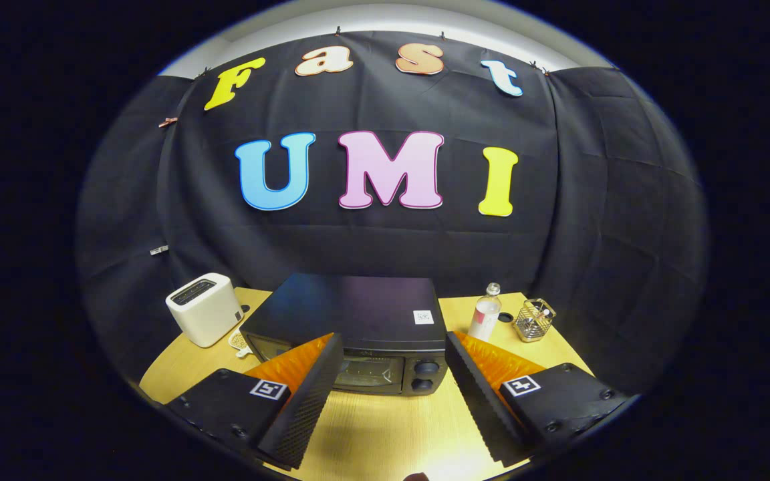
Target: Open the toaster oven, put the food inside, and close the toaster oven door.
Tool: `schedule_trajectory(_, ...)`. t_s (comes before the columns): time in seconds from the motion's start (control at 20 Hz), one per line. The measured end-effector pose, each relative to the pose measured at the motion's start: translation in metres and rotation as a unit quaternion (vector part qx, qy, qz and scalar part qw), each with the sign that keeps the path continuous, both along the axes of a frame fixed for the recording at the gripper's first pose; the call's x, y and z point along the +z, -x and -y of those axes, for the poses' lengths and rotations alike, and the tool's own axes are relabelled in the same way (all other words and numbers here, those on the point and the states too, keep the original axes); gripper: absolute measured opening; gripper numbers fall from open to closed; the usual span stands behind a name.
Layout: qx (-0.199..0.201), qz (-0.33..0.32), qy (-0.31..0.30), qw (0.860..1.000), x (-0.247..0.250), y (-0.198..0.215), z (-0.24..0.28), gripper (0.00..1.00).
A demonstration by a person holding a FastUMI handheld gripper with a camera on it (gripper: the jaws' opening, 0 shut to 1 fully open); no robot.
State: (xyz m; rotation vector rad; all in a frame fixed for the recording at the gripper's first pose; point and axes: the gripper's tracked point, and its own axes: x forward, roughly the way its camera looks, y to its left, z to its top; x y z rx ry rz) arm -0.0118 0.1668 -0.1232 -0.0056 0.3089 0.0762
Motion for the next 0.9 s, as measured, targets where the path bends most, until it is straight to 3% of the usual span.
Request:
schedule_trajectory(0.4, 0.010, 0.040, 0.013, 0.999, 0.034, 0.005, 0.036, 1.00)
schedule_trajectory(0.9, -0.011, 0.057, 0.007, 0.998, 0.058, -0.011, 0.116, 1.00)
